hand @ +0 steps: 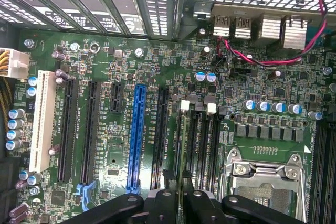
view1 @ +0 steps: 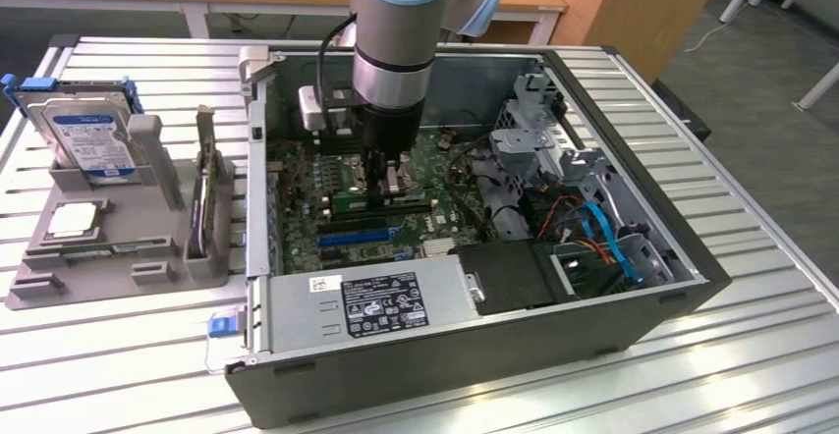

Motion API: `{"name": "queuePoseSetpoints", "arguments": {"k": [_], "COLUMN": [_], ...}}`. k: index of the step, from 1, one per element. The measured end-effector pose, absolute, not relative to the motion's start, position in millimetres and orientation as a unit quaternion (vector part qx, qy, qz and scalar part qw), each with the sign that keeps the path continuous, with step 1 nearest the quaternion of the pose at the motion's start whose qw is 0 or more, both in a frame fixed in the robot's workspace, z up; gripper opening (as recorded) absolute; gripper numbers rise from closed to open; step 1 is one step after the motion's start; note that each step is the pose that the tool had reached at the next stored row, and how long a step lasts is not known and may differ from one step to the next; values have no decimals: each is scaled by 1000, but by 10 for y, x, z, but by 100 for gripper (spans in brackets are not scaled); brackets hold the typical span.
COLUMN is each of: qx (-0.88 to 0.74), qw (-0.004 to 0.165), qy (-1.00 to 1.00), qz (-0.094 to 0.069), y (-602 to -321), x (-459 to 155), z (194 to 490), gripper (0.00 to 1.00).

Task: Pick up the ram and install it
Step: 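Insert the ram into the slot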

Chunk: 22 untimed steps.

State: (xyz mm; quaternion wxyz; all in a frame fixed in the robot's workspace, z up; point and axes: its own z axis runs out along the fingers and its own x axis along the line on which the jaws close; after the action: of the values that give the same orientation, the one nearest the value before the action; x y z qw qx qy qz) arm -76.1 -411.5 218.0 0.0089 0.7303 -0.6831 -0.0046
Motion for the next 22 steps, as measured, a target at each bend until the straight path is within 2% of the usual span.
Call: {"name": "queuePoseSetpoints", "arguments": {"k": [22], "qx": [728], "qw": [9], "qy": [-686], "qz": [-5], "y": [-4097], "x": [-761], "z": [2173], "gripper": [14]}}
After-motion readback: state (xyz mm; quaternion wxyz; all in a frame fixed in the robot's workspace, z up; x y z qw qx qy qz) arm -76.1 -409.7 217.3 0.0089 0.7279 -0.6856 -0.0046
